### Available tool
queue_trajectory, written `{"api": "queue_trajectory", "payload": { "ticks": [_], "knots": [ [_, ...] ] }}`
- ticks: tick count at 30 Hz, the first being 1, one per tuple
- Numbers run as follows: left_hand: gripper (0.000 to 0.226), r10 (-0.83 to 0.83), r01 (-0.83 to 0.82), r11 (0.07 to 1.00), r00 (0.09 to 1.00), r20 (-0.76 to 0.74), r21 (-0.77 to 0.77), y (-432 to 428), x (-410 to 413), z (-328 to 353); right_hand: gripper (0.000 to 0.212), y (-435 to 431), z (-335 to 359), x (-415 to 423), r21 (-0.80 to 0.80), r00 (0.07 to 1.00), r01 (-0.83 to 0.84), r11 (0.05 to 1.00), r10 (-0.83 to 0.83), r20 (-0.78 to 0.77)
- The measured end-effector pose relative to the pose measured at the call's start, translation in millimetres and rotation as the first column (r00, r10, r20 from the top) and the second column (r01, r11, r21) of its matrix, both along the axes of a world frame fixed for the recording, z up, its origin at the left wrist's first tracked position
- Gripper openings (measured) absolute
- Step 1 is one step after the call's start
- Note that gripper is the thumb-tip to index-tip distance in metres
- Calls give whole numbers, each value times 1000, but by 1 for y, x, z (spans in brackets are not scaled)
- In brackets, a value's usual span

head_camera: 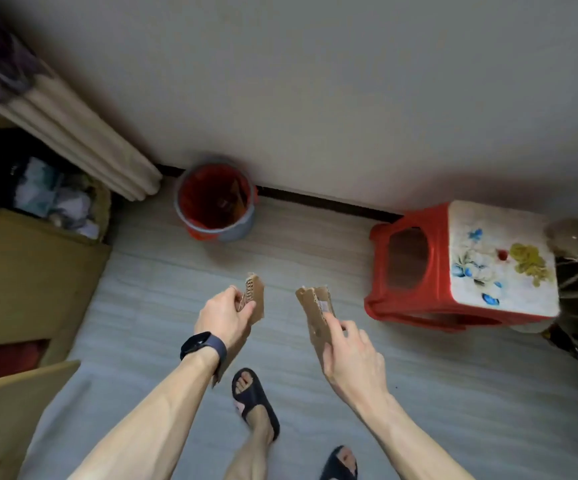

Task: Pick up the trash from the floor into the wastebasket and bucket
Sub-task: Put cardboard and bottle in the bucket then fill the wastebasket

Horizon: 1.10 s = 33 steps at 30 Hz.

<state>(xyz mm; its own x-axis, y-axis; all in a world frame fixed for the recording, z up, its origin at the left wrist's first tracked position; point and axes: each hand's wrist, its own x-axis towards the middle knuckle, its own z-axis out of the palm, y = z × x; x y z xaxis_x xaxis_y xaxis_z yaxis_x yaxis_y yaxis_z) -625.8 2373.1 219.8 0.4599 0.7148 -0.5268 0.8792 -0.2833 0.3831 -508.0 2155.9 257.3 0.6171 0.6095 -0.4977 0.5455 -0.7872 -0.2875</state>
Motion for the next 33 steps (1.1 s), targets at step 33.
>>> {"api": "queue_trajectory", "payload": {
  "ticks": [33],
  "knots": [
    [34, 317, -362, 821, 932, -176, -441, 342, 51, -167, 52, 488, -124, 150, -9, 919, -310, 951, 297, -260]
  ]
}}
